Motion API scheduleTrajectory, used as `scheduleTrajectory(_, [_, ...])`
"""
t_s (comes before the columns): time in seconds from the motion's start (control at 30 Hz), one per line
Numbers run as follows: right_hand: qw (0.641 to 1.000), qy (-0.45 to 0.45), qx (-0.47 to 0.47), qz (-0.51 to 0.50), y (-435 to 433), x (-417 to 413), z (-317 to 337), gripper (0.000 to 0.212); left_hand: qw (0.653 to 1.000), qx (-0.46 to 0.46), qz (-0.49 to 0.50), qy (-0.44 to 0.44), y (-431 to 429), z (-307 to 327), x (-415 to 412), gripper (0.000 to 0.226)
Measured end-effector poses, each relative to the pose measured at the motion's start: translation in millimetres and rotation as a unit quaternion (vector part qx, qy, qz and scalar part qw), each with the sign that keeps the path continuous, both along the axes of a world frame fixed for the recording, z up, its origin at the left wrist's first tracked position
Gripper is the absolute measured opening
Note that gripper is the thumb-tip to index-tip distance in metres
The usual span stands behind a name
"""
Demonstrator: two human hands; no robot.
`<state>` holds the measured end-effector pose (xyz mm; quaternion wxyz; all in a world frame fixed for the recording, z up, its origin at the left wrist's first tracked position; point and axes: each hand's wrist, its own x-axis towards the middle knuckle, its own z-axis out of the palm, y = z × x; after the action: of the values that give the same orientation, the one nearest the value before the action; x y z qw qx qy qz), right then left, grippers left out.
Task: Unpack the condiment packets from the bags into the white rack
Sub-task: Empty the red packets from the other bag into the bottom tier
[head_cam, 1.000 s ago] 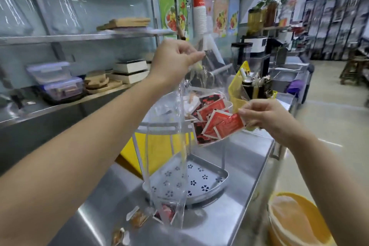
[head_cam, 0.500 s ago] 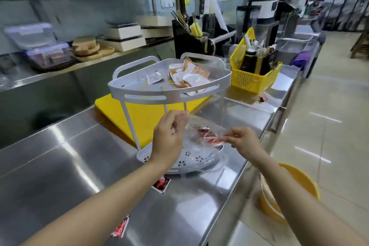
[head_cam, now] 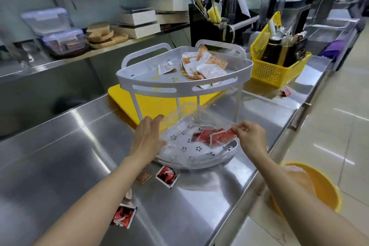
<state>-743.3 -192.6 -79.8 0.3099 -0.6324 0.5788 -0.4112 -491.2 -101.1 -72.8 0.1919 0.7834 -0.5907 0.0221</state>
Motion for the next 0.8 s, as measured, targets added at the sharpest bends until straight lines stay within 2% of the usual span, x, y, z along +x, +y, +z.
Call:
scheduleTrajectory(0.07, [1.0,0.004,0.011,0.017,-2.5,0.8,-0.2,0.009,0.995,-0.032,0.059,-0.074,-1.8,-7.5,2.2,0.078])
scheduleTrajectory(0.13, [0.999,0.017,0.014,0.032,-4.1,2.3,-1.0,0.009,0.989,-0.029,0.089,-0.112,-4.6,-19.3,1.8,0.079])
scheduleTrajectory(0.33, [0.994,0.079,-0.029,0.067,-10.4,9.9,0.7,0.01,0.959,0.191,0.154,-0.139,-4.7,-57.9,-8.0,0.077])
scheduleTrajectory(0.37, [0.992,0.093,-0.038,0.073,-11.4,11.3,1.1,0.01,0.958,0.181,0.16,-0.158,-3.3,-60.6,-11.3,0.075])
scheduleTrajectory(0.47, [0.987,0.134,-0.054,0.074,-16.2,13.6,0.6,0.012,0.97,0.023,0.122,-0.208,-4.8,-50.0,-24.9,0.055])
scheduleTrajectory(0.53, [0.985,0.144,-0.053,0.072,-20.0,13.4,0.0,0.014,0.999,-0.026,0.01,-0.03,-1.2,-33.8,-35.5,0.034])
scheduleTrajectory(0.57, [0.985,0.147,-0.053,0.074,-21.7,12.8,0.3,0.014,0.994,0.026,-0.065,0.083,3.2,-28.0,-42.9,0.034])
scheduleTrajectory(0.6, [0.985,0.147,-0.054,0.077,-22.9,12.0,0.8,0.014,0.978,0.1,-0.133,0.123,6.0,-27.0,-47.7,0.042])
scheduleTrajectory(0.63, [0.985,0.144,-0.057,0.081,-23.8,11.0,1.3,0.014,0.962,0.181,-0.19,0.073,6.9,-26.9,-50.7,0.052])
scheduleTrajectory(0.67, [0.985,0.138,-0.057,0.086,-25.0,10.0,1.6,0.014,0.948,0.218,-0.231,-0.01,6.3,-31.2,-49.7,0.058])
scheduleTrajectory(0.73, [0.986,0.126,-0.053,0.093,-25.8,8.4,2.5,0.014,0.947,0.191,-0.227,-0.125,3.3,-44.4,-42.1,0.04])
scheduleTrajectory(0.77, [0.987,0.121,-0.052,0.096,-25.9,8.0,2.6,0.013,0.953,0.141,-0.204,-0.172,0.2,-48.0,-39.0,0.025])
scheduleTrajectory(0.8, [0.987,0.113,-0.052,0.1,-25.9,8.0,2.1,0.013,0.957,0.091,-0.173,-0.212,-2.8,-47.8,-39.0,0.021])
